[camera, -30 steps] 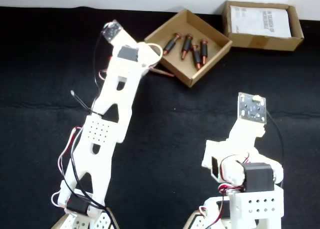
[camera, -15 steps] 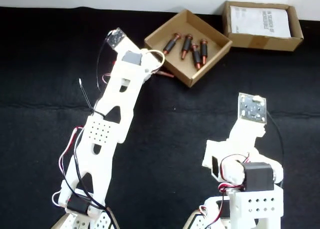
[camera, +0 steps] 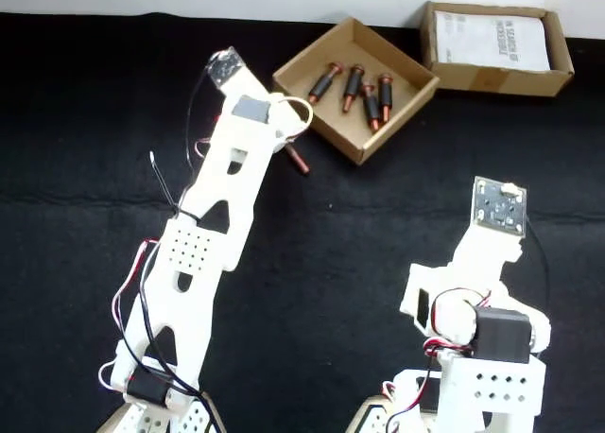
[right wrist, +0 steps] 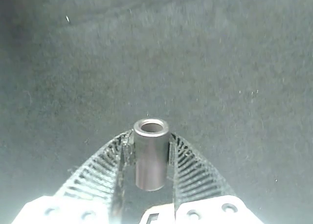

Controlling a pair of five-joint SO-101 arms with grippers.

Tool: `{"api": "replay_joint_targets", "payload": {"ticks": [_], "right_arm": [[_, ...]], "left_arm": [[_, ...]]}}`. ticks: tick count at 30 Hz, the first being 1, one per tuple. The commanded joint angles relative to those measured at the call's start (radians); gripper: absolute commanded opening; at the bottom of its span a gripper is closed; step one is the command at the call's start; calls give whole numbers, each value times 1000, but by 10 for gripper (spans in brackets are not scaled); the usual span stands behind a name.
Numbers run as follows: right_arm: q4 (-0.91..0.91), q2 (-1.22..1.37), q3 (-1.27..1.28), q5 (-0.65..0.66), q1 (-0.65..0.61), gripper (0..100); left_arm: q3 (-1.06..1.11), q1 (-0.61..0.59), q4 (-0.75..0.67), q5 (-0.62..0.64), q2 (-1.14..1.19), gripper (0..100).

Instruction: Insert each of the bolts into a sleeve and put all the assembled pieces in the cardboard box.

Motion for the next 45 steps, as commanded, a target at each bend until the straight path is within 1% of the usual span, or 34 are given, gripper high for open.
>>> {"api": "replay_joint_targets", "payload": {"ticks": [1,5,8,10,13,18,23,27,38,42,45], "right_arm": [[-58,-21,-2,9,12,6],[-145,-21,-1,5,10,6],[-217,-21,1,3,10,6],[-266,-19,1,3,10,6],[-343,-19,15,5,8,6],[-506,-19,122,5,7,6],[-664,-21,211,3,-4,6],[-736,-21,226,2,-85,6],[-895,-21,228,3,-292,6],[-938,-21,228,6,-331,6],[-946,-21,223,6,-338,6]], "left_arm": [[-124,48,126,-109,-84,9],[-275,102,296,-264,-108,9],[-403,122,400,-333,-108,9],[-437,124,436,-367,-113,9],[-429,117,448,-405,-142,9],[-429,107,457,-476,-220,9],[-424,105,459,-654,-340,9],[-424,104,463,-753,-438,9],[-423,102,465,-878,-679,9],[-409,71,465,-913,-791,9],[-326,45,466,-921,-895,9]]}}
